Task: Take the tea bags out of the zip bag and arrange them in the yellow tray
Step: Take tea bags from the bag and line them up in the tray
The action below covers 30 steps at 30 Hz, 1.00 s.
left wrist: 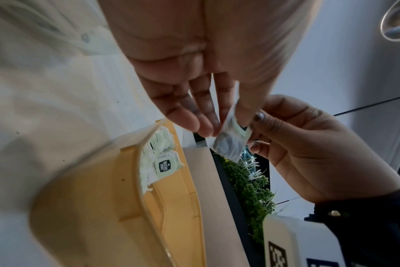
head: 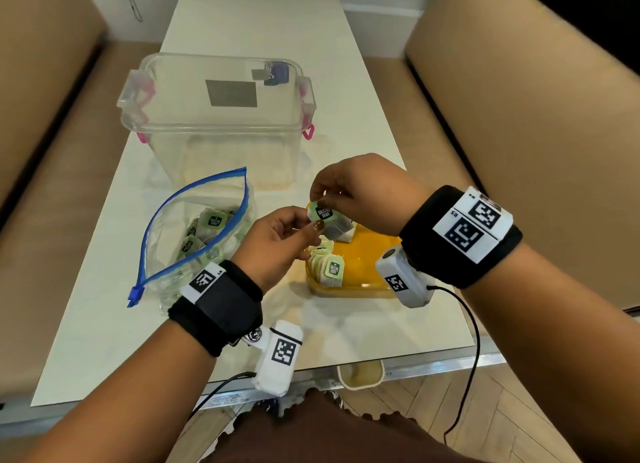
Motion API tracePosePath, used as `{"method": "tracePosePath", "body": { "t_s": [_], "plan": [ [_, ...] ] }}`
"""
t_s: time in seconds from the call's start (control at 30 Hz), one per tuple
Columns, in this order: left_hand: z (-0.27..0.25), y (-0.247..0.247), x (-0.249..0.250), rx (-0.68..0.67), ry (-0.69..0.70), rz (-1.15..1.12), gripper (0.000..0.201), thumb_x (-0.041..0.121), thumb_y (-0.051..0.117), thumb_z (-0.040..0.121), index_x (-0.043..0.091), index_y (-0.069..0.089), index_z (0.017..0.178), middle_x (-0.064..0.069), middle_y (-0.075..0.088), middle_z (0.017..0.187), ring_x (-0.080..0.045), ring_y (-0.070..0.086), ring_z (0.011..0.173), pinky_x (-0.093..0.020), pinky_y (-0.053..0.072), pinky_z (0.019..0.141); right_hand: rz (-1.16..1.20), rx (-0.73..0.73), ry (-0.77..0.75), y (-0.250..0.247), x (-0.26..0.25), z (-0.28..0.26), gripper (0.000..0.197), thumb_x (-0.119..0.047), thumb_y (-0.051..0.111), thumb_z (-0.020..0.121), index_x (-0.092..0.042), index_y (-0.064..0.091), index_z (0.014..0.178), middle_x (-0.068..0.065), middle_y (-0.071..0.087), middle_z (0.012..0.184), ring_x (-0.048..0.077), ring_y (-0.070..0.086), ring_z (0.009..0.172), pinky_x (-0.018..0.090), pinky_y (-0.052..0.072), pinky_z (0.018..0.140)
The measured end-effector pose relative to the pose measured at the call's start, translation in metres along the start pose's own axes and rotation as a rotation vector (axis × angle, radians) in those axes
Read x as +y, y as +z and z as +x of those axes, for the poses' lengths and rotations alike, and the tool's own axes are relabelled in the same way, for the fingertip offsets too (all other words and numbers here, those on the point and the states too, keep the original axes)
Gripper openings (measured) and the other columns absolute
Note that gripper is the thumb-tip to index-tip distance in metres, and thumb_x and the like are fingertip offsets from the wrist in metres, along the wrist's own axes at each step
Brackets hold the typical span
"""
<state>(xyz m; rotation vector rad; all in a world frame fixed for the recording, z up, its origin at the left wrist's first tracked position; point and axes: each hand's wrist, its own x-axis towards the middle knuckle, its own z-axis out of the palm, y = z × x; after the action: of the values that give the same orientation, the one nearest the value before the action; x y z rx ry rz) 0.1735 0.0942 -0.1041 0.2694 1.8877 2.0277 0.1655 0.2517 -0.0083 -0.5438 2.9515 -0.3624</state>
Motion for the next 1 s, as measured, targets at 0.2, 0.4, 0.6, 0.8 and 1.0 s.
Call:
{"method": "tracePosePath", "body": {
  "t_s": [0.2,0.4,0.6,0.8,1.0],
  "plan": [
    [0.002,-0.002,-0.001,0.077,0.039,-0.025,0.013,0.000,0.055,0.091,0.013,0.058,0.087,-0.012,0.062,0.085,-0.005,0.065,0.065,-0.018,0.051,0.054,0.116,0.000,0.132,0.000,0.007,-0.006,0.029,-0.042,0.069,0.082,-0.020,0.066,0.100,-0.007,0.065,0.086,0.005,0.051,0.067,0.014,0.036,0.058],
    [0.006,-0.004,-0.002,0.078,0.061,0.076,0.011,0.007,0.057,0.092,0.017,0.060,0.086,-0.005,0.065,0.081,-0.005,0.062,0.071,-0.019,0.051,0.055,0.049,-0.101,0.167,0.009,0.013,-0.010,0.023,-0.037,0.071,0.082,-0.017,0.066,0.092,-0.001,0.062,0.087,0.017,0.054,0.076,0.019,0.033,0.054],
    [0.008,-0.002,-0.005,0.036,0.107,0.257,0.018,0.013,0.060,0.091,0.026,0.061,0.079,0.007,0.062,0.069,-0.016,0.057,0.072,-0.028,0.050,0.062,0.172,0.008,0.141,0.001,0.010,-0.006,0.014,-0.029,0.069,0.085,-0.018,0.070,0.093,-0.004,0.064,0.081,0.009,0.053,0.068,0.016,0.039,0.058],
    [0.013,-0.006,-0.016,0.135,0.070,0.453,0.009,0.023,0.068,0.085,0.024,0.061,0.091,0.005,0.063,0.083,-0.014,0.055,0.065,-0.036,0.052,0.066,0.146,-0.058,0.264,0.007,0.034,-0.002,0.008,-0.017,0.067,0.086,-0.012,0.071,0.091,-0.009,0.060,0.065,0.011,0.060,0.065,0.022,0.046,0.064],
    [0.009,-0.006,-0.027,0.084,-0.134,0.541,0.020,0.022,0.066,0.087,0.016,0.054,0.102,-0.002,0.060,0.078,-0.020,0.062,0.063,-0.042,0.057,0.066,0.090,-0.192,0.389,0.027,0.059,0.006,0.004,-0.014,0.065,0.087,-0.014,0.068,0.084,0.001,0.070,0.069,0.005,0.060,0.056,0.018,0.045,0.058]
  ]
}}
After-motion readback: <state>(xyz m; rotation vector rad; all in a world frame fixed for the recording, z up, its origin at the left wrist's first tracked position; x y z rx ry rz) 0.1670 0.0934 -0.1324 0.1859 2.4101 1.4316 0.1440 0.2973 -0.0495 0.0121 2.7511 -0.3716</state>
